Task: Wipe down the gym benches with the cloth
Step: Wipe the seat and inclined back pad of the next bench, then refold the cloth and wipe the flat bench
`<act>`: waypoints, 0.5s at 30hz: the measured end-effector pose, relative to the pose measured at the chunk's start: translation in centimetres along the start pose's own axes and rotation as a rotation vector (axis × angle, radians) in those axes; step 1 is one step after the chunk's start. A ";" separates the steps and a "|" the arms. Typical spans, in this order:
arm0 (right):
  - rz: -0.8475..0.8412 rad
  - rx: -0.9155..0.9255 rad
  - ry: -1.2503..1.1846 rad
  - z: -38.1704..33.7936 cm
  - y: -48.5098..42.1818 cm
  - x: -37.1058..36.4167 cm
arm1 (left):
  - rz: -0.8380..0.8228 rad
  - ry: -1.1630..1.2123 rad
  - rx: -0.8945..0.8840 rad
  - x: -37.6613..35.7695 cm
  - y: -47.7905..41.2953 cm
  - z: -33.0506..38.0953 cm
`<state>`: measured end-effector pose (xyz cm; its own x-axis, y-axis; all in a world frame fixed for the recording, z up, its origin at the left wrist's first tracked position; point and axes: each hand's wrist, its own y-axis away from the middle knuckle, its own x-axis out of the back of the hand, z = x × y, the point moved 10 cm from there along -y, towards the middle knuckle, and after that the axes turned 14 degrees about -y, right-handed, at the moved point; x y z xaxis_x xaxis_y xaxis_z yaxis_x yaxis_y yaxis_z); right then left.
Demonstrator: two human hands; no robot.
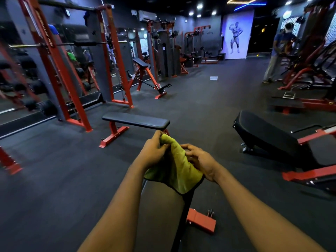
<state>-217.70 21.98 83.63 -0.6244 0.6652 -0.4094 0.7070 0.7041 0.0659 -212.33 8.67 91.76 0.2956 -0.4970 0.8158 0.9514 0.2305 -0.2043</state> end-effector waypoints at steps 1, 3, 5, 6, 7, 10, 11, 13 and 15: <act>0.019 -0.013 0.036 0.1 0.6 0.0 | 0.016 0.001 0.008 0.2 0.5 0.4; 0.033 -0.025 0.174 -0.2 1.9 0.3 | 0.074 0.010 0.027 0.9 1.2 1.2; 0.016 -0.025 0.360 -0.3 3.0 0.8 | 0.136 0.016 0.056 1.5 1.4 1.4; 0.021 -0.020 0.464 -0.2 3.6 2.0 | 0.157 0.021 0.076 1.6 1.6 1.7; 0.051 -0.001 0.538 -0.2 3.7 3.2 | 0.172 0.030 0.093 1.9 1.5 1.7; 0.214 0.050 0.552 -1.2 4.1 6.9 | 0.187 0.015 0.099 2.0 1.0 1.8; 0.266 0.072 0.517 -2.0 3.8 8.5 | 0.186 -0.033 0.107 1.6 0.5 1.9; 0.373 0.155 0.546 -4.0 3.2 11.2 | 0.210 -0.165 0.128 0.9 -0.3 1.9; 0.415 0.198 0.576 -6.5 2.3 15.2 | 0.267 -0.257 0.145 -1.0 -2.5 3.5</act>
<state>-227.74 35.30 83.44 -0.3288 0.9307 0.1602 0.9359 0.3439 -0.0767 -215.27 11.52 93.39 0.4818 -0.1823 0.8571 0.8167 0.4480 -0.3638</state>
